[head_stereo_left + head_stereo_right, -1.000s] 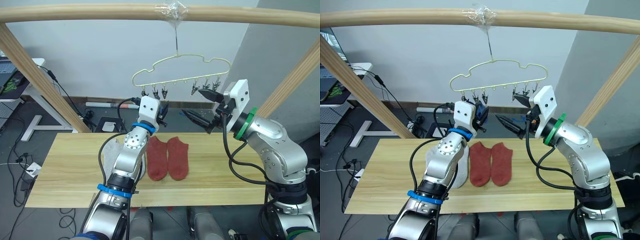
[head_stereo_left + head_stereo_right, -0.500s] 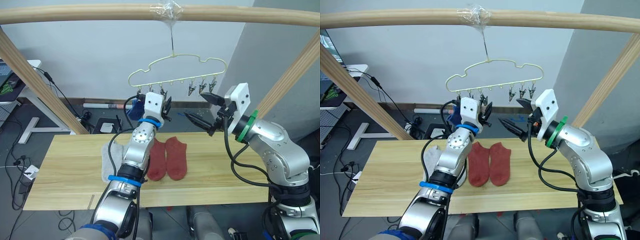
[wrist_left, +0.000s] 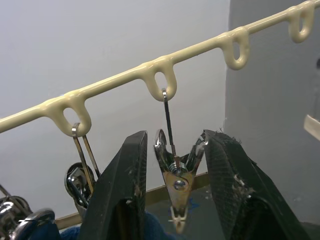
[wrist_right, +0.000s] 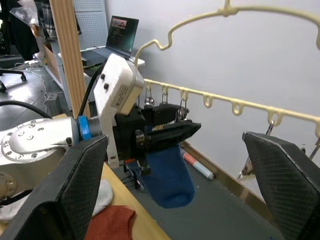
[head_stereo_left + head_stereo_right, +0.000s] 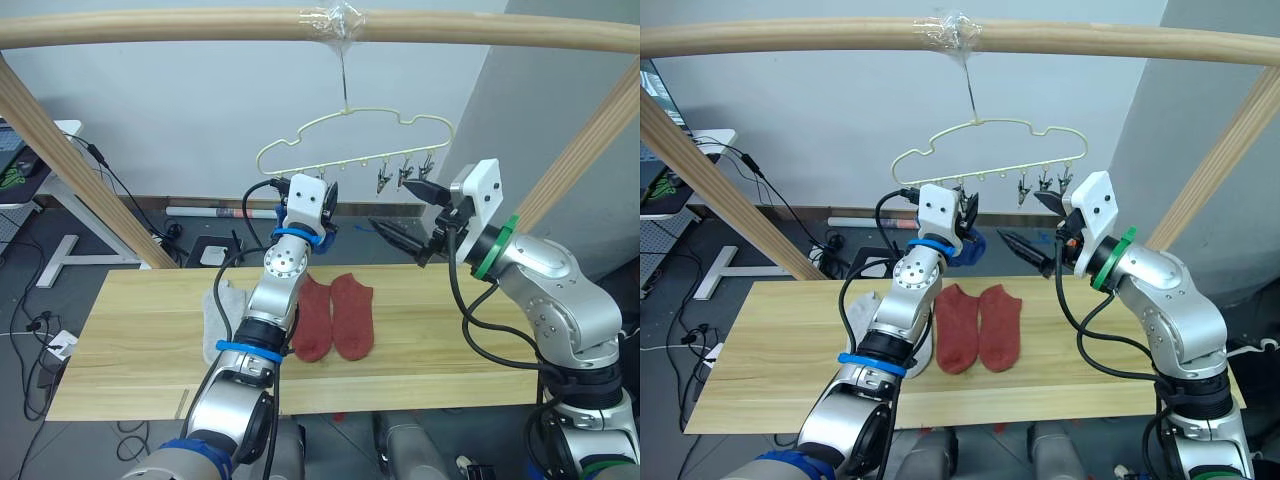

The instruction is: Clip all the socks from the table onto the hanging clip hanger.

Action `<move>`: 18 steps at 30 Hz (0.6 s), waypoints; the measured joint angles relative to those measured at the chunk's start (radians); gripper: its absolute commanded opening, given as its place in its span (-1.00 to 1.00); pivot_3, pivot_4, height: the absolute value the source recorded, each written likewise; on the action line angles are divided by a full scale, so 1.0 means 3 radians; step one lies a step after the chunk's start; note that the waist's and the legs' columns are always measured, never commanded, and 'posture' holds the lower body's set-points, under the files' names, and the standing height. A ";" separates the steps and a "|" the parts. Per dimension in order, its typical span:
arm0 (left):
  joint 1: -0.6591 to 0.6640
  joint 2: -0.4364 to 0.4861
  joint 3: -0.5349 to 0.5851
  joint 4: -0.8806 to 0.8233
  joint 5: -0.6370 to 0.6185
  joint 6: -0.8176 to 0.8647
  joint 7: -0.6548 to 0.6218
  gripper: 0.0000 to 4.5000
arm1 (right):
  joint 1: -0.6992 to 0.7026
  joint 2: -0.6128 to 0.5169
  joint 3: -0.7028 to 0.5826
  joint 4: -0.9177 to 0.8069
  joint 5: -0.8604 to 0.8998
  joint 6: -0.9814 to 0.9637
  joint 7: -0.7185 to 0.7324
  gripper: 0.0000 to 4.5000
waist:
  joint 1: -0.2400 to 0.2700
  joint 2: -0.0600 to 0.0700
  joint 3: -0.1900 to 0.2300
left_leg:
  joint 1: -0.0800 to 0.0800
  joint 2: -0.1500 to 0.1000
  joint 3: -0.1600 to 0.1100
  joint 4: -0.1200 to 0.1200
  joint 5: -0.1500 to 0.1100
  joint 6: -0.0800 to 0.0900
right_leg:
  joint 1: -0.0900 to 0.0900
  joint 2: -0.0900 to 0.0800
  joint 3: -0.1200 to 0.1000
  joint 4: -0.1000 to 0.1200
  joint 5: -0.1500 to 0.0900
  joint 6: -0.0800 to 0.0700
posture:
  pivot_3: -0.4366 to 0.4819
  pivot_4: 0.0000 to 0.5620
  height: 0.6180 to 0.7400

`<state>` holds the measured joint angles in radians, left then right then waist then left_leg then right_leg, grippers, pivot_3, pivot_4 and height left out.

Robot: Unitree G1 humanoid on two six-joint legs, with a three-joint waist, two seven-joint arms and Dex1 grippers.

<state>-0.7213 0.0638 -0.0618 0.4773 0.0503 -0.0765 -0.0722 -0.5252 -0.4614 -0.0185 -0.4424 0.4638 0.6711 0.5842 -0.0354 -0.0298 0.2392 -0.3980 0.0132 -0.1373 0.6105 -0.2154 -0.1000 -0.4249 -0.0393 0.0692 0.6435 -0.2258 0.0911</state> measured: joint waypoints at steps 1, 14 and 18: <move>-0.0002 0.0010 -0.0002 0.0003 0.0024 0.0000 0.0000 -0.22 | -0.0010 -0.0003 0.0000 0.0000 0.0001 0.0004 -0.0002 1.00 | 0.0000 0.0000 0.0000 | 0.0000 0.0000 0.0000 0.0000 0.0000 0.0000 | 0.0000 0.0000 0.0000 0.0000 0.0000 0.0000 | -0.13 -0.30 1.00; -0.0137 0.0043 0.0033 0.0219 0.0045 -0.0183 -0.0026 -0.22 | 0.0000 -0.0003 0.0000 0.0005 0.0000 0.0001 -0.0008 1.00 | 0.0000 0.0000 0.0000 | 0.0000 0.0000 0.0000 0.0000 0.0000 0.0000 | 0.0000 0.0000 0.0000 0.0000 0.0000 0.0000 | -0.13 -0.31 1.00; -0.0137 0.0042 0.0037 0.0282 0.0042 -0.0205 -0.0026 -0.22 | 0.0019 -0.0002 0.0000 0.0006 0.0000 -0.0004 -0.0009 1.00 | 0.0000 0.0000 0.0000 | 0.0000 0.0000 0.0000 0.0000 0.0000 0.0000 | 0.0000 0.0000 0.0000 0.0001 0.0000 0.0000 | -0.14 -0.31 1.00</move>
<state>-0.7625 0.0765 -0.0508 0.5619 0.0629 -0.1380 -0.0800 -0.5196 -0.4621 -0.0185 -0.4406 0.4638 0.6698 0.5816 -0.0354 -0.0297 0.2392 -0.3980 0.0132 -0.1373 0.6105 -0.2154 -0.1000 -0.4249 -0.0393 0.0692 0.6437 -0.2257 0.0911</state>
